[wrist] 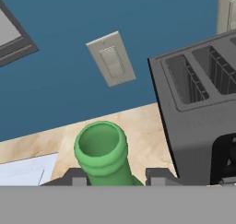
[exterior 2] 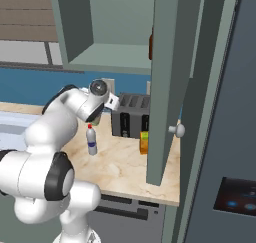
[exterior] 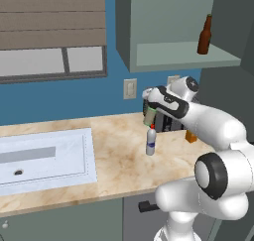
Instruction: Sort all alcoholic drinks to one cabinet, and non-alcoholic drinks to the other.
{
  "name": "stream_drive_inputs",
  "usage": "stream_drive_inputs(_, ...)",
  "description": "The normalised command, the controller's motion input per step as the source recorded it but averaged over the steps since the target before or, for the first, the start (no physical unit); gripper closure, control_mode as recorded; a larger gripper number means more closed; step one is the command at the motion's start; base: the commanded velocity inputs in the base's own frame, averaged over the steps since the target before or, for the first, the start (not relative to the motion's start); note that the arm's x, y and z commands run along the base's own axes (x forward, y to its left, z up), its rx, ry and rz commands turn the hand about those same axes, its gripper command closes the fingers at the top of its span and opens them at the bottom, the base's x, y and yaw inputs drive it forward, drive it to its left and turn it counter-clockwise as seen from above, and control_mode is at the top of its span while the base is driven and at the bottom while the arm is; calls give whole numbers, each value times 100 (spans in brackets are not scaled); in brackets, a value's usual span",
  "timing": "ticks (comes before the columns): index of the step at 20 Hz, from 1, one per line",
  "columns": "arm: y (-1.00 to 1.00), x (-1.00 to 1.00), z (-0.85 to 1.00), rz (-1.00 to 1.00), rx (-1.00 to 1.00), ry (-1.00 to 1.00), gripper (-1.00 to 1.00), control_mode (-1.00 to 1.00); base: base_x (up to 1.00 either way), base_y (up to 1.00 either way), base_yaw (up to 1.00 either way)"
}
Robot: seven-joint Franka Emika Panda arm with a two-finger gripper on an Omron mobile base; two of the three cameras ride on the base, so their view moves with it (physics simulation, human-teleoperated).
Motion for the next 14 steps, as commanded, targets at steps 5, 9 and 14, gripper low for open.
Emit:
stream_drive_inputs(5,0,-21,73,0,0,0,100,-100,0,0,0)
stream_drive_inputs(9,-1,-34,26,0,0,0,100,-100,0,0,0)
stream_drive_inputs(14,-9,-44,3,0,0,0,100,-100,0,0,0)
